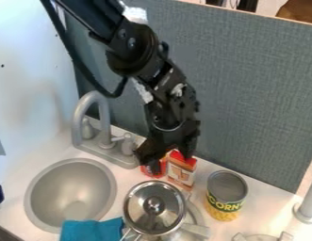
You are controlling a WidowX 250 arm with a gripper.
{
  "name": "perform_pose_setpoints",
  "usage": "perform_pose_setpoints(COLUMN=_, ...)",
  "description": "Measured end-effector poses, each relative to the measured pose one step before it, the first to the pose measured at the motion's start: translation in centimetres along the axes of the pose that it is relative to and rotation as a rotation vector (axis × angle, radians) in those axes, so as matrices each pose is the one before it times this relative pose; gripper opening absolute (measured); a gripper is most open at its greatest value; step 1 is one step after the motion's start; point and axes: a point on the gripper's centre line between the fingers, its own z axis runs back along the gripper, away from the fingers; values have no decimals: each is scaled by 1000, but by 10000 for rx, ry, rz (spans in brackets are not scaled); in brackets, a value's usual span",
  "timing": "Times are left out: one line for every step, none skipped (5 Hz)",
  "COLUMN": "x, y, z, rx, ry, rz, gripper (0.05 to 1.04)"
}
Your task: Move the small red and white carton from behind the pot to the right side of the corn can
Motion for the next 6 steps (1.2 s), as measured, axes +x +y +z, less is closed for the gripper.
perform_pose_setpoints(x=416, y=-556, z=-1749, rx=-12, ry=-525, rz=1076, gripper=1000)
perform_pose_setpoints(x=-111, y=-997, z=-936, rx=-124, ry=-451, rz=650, gripper=1000)
perform_pose_setpoints(x=113, y=-840, z=-1186, rx=-23, ry=-245, rz=452, gripper=1000)
perform_pose_setpoints(x=40, y=-679, z=-688, rx=71, ry=-101, rz=197, gripper=1000)
perform_pose_setpoints(x=-33, y=-339, z=-644, rx=106, ry=-72, rz=146, gripper=1000)
perform_pose_setpoints(x=58, y=-121, z=-469, rx=193, ry=-110, rz=70, gripper=1000)
